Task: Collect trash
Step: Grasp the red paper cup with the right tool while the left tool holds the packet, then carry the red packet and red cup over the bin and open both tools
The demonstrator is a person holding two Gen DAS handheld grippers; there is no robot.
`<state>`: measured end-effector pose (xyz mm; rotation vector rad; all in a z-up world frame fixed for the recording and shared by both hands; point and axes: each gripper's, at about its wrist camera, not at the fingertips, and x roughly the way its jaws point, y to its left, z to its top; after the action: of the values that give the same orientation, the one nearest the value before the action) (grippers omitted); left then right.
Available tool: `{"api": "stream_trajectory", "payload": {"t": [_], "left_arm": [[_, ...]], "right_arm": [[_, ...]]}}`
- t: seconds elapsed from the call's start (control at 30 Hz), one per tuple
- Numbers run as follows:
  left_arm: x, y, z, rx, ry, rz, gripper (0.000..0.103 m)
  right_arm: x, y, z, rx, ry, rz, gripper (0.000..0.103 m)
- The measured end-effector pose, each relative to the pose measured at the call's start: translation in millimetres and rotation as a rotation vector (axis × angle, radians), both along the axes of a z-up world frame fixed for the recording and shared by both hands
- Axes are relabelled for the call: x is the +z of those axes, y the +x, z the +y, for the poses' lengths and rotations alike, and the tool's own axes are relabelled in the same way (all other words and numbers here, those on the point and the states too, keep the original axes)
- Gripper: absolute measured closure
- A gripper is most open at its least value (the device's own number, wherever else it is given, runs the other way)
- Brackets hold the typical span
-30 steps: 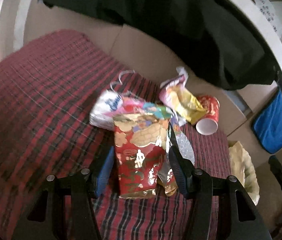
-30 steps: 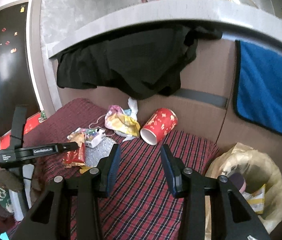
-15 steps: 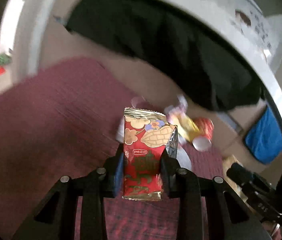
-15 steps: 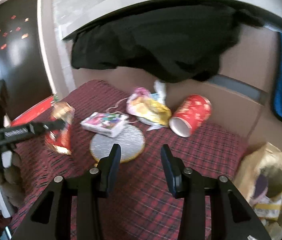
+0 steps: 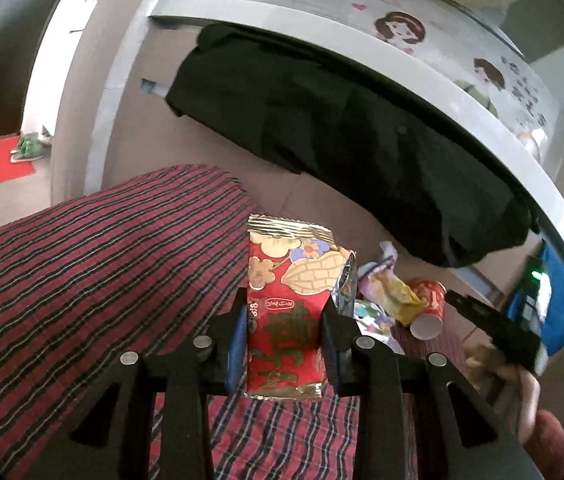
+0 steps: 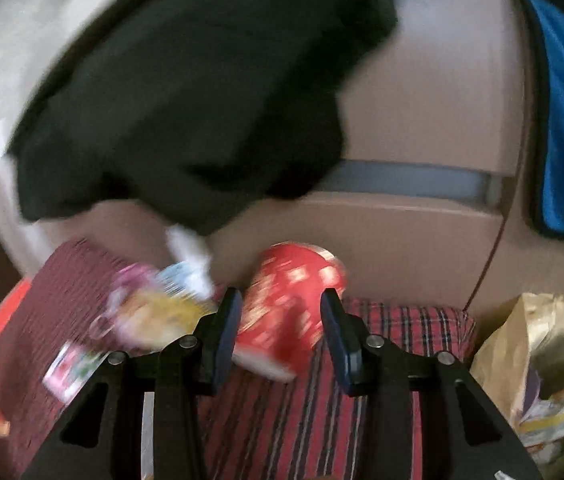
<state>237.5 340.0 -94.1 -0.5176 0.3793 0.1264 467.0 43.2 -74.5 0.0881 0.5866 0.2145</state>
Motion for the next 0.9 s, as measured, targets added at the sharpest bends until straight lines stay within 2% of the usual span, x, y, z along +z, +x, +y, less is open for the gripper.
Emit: {"api": "stream_trajectory", "payload": {"t": [0.07, 0.13, 0.17, 0.27, 0.43, 0.57, 0.63, 0.8, 0.9], "left_arm": [[1.2, 0.7, -1.3, -0.008, 0.002, 0.0, 0.07], [0.5, 2.0, -1.0, -0.015, -0.003, 0.003, 0.07], [-0.4, 3.1, -1.1, -0.017, -0.006, 0.007, 0.07], [-3.3, 5.8, -1.6, -0.024, -0.012, 0.02, 0.07], [-4.6, 6.2, -3.4, -0.015, -0.011, 0.029, 0.07], [-1.0, 5.9, -4.3, -0.015, -0.011, 0.036, 0.07], [4.1, 5.0, -10.4, -0.023, 0.004, 0.04, 0.07], [24.8, -1.4, -35.9, -0.046, 0.047, 0.021, 0.07], [40.3, -6.3, -60.7, -0.062, 0.083, 0.003, 0.07]], "right_arm": [[-9.4, 17.4, -4.8, -0.04, 0.03, 0.041, 0.06], [-16.7, 25.7, -10.9, -0.029, 0.111, 0.061, 0.05], [-18.2, 27.7, -11.4, -0.029, 0.121, 0.065, 0.05], [-20.8, 29.1, -4.8, 0.008, 0.119, 0.069, 0.049], [-28.7, 35.6, 14.8, 0.077, 0.063, 0.142, 0.049], [-26.2, 22.9, 18.6, 0.092, 0.02, 0.142, 0.051], [-21.0, 12.7, 9.8, 0.11, 0.058, 0.143, 0.051], [8.1, -31.2, -15.5, 0.141, 0.11, 0.078, 0.052], [25.7, -64.6, -27.0, 0.168, 0.1, 0.023, 0.052]]}}
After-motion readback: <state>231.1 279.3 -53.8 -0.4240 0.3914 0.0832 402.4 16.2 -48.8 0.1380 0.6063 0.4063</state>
